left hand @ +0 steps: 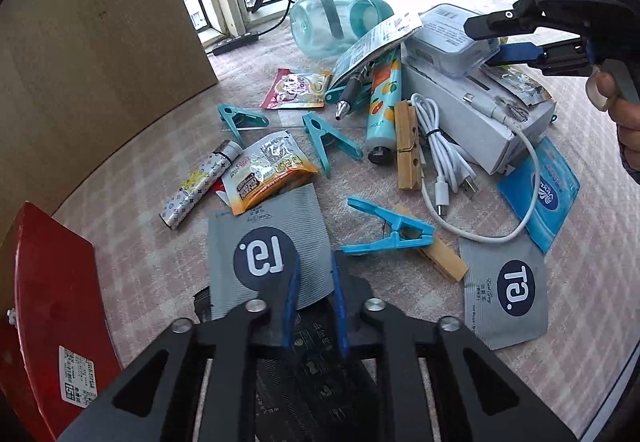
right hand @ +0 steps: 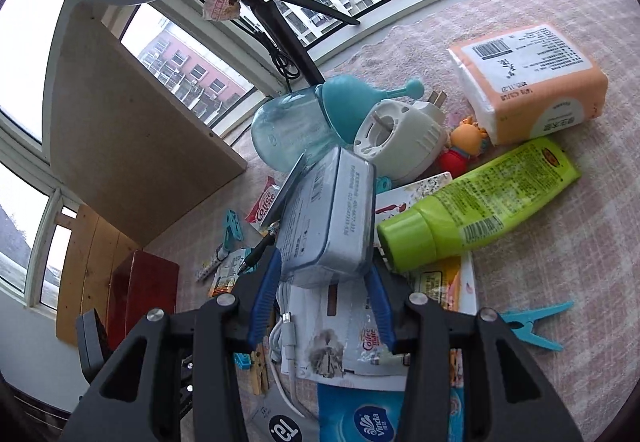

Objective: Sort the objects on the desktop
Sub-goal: 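Grasp the white-grey device box with the right tool while the left tool grasps a grey logo pouch, then carry the white box with the right tool while the left tool carries the pouch to the box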

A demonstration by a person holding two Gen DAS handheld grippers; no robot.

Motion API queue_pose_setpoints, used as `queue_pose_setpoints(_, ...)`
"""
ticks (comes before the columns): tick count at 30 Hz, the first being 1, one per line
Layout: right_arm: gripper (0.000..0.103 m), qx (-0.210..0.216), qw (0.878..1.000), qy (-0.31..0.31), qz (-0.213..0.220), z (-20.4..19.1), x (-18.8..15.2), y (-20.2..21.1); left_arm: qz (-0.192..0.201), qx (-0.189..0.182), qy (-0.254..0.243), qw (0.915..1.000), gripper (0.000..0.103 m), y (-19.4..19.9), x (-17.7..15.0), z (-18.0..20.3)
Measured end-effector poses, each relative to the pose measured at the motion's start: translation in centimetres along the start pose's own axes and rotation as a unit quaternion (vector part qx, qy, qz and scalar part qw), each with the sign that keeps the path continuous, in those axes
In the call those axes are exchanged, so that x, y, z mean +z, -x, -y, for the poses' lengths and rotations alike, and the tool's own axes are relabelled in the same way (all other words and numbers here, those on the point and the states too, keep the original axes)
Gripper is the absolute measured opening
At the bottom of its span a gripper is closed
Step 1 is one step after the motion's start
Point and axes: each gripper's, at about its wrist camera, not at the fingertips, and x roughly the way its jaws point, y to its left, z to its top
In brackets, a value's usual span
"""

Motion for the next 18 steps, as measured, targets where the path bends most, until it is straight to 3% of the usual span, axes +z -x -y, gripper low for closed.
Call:
queue_pose_setpoints(8, 0.027, 0.006, 0.999, 0.029, 0.034, -1.8, 0.1, 0.7, 0.002, -0.014, 0.006, 0.9999, 0.003, 0.5, -0.3, -0.7)
queue_pose_setpoints(18, 0.026, -0.003, 0.996, 0.079, 0.046, -3.7, -0.7, 2.6, 0.027, -0.028, 0.021, 0.9990, 0.000, 2.5, -0.3, -1.8)
